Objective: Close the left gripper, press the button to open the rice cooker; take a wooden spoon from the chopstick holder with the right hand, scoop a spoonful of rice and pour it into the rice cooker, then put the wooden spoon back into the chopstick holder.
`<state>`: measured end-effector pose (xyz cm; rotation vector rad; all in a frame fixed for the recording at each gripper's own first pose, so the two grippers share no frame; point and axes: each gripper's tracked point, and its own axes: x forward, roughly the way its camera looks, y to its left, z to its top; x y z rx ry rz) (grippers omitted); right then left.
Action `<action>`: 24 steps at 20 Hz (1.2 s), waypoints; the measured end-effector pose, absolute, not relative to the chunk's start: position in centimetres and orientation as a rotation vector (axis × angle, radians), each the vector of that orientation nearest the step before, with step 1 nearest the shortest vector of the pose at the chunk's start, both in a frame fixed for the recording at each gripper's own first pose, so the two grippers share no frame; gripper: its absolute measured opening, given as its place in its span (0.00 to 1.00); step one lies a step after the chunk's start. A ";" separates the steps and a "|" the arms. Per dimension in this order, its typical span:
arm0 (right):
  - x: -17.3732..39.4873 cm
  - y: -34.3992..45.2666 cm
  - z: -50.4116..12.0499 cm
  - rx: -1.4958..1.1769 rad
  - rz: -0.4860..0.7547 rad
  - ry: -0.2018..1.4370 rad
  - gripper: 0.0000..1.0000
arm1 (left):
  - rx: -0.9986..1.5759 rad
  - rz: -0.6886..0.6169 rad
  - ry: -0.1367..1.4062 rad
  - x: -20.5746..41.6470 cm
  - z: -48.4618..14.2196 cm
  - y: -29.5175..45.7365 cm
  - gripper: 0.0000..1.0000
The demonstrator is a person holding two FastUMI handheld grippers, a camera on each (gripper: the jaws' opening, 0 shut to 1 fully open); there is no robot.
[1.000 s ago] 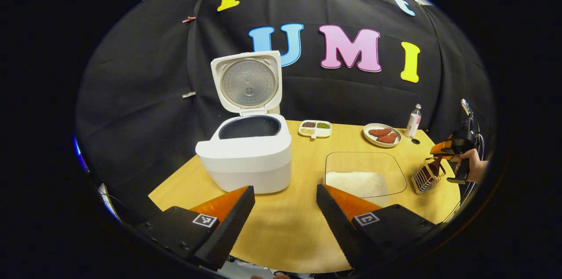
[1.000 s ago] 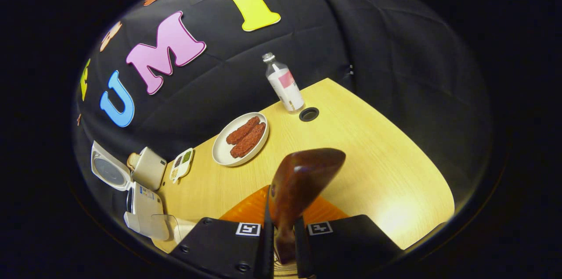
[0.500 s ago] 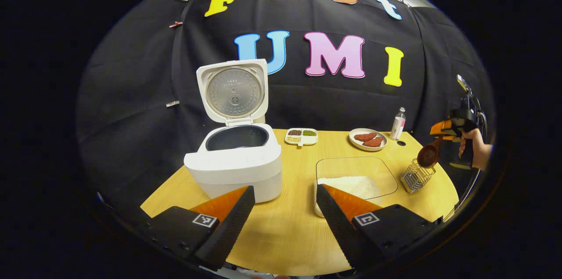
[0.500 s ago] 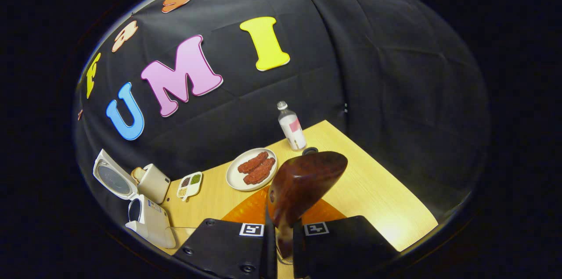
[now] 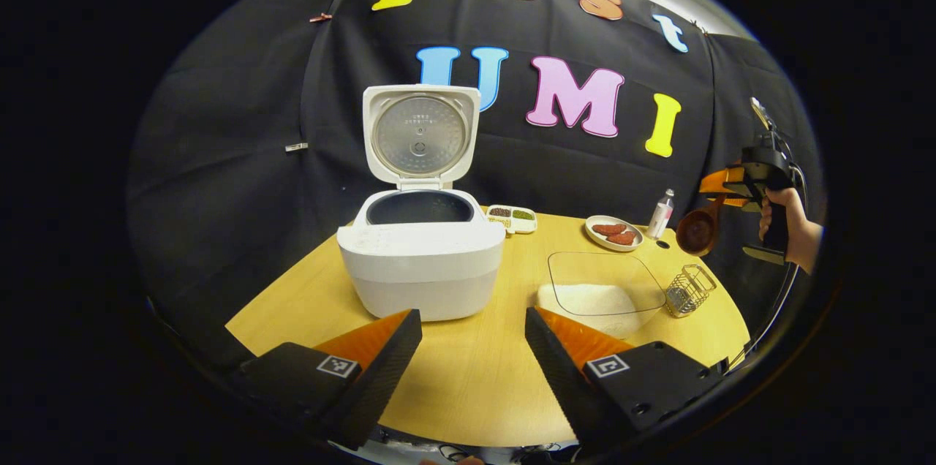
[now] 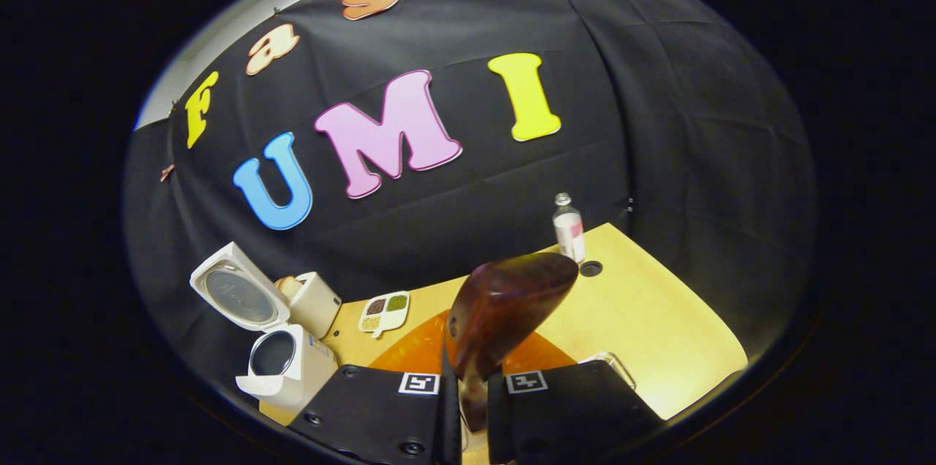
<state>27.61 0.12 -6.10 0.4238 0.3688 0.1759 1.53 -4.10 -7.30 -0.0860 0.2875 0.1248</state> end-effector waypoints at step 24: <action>19.4 15.9 -21.4 0.105 0.253 0.533 0.19 | -0.100 0.051 0.337 0.2 -10.9 0.3 0.96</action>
